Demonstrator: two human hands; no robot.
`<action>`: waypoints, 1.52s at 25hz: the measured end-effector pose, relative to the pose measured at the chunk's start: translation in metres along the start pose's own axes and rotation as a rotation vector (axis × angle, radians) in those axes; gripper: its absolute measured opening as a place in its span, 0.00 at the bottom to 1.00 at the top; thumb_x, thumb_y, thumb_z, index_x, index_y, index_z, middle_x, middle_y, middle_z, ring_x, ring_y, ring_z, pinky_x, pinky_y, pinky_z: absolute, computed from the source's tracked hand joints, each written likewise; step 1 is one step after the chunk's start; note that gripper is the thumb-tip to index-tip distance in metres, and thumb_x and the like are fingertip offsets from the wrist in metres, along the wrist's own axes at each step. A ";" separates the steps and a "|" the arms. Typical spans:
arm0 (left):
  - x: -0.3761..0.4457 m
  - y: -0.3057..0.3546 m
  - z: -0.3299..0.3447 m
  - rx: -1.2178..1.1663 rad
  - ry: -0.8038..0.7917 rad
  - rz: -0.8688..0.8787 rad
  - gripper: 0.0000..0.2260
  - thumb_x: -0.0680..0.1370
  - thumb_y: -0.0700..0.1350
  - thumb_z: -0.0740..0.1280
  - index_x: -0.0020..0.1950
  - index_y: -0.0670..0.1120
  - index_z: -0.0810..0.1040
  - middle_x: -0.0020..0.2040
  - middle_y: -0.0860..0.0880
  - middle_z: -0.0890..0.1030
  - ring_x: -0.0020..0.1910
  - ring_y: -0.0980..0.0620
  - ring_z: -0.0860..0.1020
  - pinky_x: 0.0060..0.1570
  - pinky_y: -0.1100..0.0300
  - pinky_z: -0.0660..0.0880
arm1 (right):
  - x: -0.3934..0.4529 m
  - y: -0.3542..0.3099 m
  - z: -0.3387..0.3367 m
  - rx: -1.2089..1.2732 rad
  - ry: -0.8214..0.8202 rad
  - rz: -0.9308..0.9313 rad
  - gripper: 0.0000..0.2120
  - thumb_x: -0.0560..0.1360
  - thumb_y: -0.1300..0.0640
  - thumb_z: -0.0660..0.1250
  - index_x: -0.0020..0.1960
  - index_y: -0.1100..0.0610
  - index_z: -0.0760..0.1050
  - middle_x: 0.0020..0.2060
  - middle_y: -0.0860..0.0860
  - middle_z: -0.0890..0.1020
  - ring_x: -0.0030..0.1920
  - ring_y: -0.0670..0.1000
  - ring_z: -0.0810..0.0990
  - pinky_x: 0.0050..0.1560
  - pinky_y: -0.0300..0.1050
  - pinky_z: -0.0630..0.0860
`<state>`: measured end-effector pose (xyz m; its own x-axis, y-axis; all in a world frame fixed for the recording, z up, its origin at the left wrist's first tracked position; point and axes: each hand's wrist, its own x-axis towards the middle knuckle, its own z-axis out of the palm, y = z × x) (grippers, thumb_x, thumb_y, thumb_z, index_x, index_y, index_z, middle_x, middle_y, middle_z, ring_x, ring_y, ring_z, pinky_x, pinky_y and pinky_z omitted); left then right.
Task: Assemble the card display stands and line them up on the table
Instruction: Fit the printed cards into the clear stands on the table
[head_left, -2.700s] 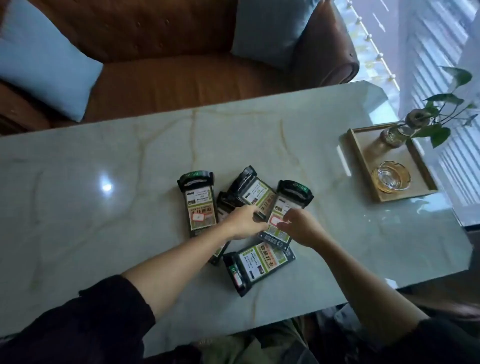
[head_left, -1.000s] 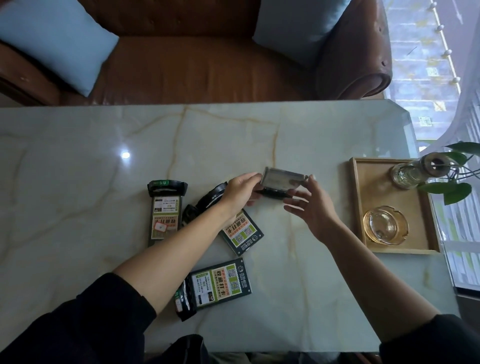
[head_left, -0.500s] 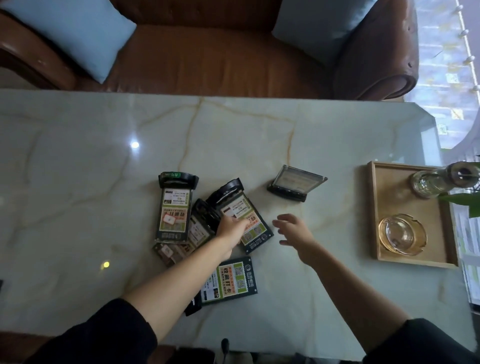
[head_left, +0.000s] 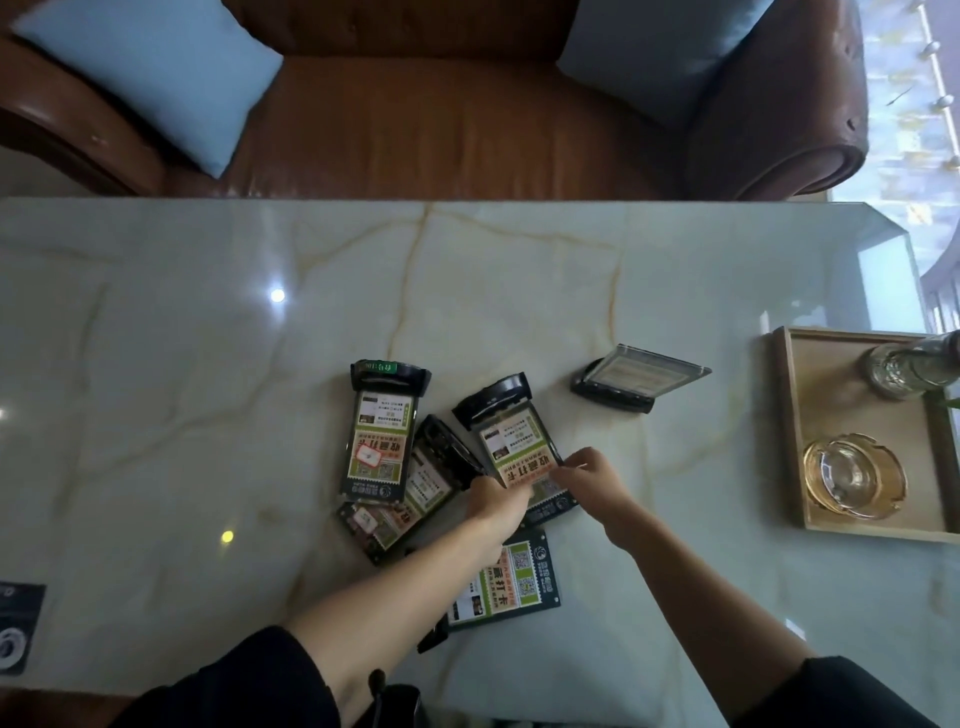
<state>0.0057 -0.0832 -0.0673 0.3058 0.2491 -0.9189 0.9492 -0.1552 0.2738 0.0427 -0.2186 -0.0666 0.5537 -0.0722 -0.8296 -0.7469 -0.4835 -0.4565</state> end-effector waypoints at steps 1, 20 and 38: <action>0.001 -0.001 -0.002 -0.048 -0.025 -0.001 0.16 0.77 0.49 0.69 0.60 0.42 0.76 0.53 0.43 0.84 0.43 0.49 0.81 0.35 0.60 0.76 | 0.000 -0.001 -0.001 0.014 0.026 0.003 0.10 0.74 0.58 0.69 0.53 0.59 0.73 0.45 0.55 0.80 0.42 0.51 0.77 0.40 0.46 0.74; -0.037 0.073 -0.076 -0.547 -0.056 0.403 0.09 0.80 0.43 0.68 0.51 0.38 0.83 0.43 0.40 0.85 0.40 0.46 0.82 0.41 0.58 0.80 | -0.039 -0.109 -0.015 0.492 0.106 -0.284 0.12 0.79 0.52 0.64 0.49 0.62 0.77 0.34 0.57 0.80 0.29 0.54 0.80 0.36 0.49 0.80; -0.008 -0.002 -0.077 0.469 -0.187 0.491 0.22 0.77 0.49 0.71 0.69 0.43 0.74 0.66 0.44 0.78 0.65 0.47 0.76 0.59 0.58 0.71 | -0.047 -0.052 0.006 0.339 0.039 -0.181 0.21 0.76 0.49 0.70 0.63 0.61 0.73 0.52 0.60 0.81 0.43 0.53 0.83 0.42 0.48 0.80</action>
<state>0.0067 -0.0113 -0.0386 0.6328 -0.1170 -0.7654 0.5597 -0.6140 0.5566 0.0537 -0.1848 -0.0055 0.6966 -0.0481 -0.7159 -0.7114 -0.1757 -0.6804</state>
